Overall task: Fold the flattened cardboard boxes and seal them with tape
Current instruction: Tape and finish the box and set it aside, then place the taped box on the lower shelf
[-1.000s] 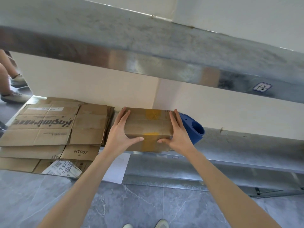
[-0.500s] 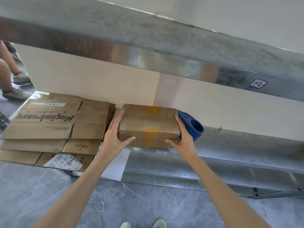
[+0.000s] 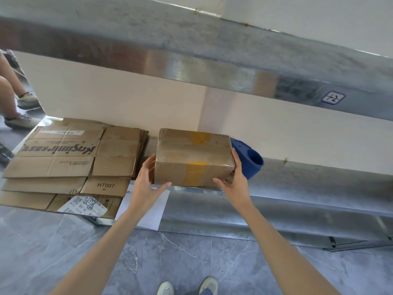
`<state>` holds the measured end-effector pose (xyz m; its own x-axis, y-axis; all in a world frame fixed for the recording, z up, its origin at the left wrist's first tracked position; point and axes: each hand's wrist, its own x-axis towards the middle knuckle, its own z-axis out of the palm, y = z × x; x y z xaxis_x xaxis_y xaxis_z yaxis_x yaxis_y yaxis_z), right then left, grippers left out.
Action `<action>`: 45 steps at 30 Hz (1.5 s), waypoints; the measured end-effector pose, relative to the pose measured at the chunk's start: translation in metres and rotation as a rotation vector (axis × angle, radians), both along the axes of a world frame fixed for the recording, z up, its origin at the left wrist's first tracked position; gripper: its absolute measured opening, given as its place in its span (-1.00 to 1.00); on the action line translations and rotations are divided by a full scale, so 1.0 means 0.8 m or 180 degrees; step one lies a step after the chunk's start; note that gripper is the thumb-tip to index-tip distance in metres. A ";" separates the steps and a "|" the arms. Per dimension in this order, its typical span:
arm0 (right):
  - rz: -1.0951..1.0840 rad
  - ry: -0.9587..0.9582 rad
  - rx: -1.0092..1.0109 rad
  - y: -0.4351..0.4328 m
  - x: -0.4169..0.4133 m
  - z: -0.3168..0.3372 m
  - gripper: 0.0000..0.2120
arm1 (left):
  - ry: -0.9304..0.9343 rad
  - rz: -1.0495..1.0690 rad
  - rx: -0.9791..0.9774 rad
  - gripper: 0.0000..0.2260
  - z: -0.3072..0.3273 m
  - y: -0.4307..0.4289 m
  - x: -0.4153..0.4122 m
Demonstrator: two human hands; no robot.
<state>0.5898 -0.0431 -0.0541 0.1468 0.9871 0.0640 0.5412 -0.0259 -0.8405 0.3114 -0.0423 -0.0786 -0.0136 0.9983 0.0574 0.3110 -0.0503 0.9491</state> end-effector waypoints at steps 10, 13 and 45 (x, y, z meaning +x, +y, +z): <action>0.0128 -0.0050 -0.0484 -0.021 0.005 -0.020 -0.42 | -0.0024 -0.0023 -0.0182 -0.30 0.005 -0.008 -0.005; 0.0115 0.0042 -0.0347 -0.028 0.004 0.000 -0.44 | -0.0122 0.0049 -0.0178 -0.31 0.016 -0.013 -0.011; -0.0332 -0.0090 0.0356 -0.030 -0.011 0.114 -0.52 | -0.0024 0.0439 0.0412 -0.38 0.109 -0.021 -0.019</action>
<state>0.5811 -0.0673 0.0374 0.2446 0.9531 0.1783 0.5639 0.0098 -0.8258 0.2966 -0.0590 0.0085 -0.1507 0.9712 0.1845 0.3164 -0.1294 0.9398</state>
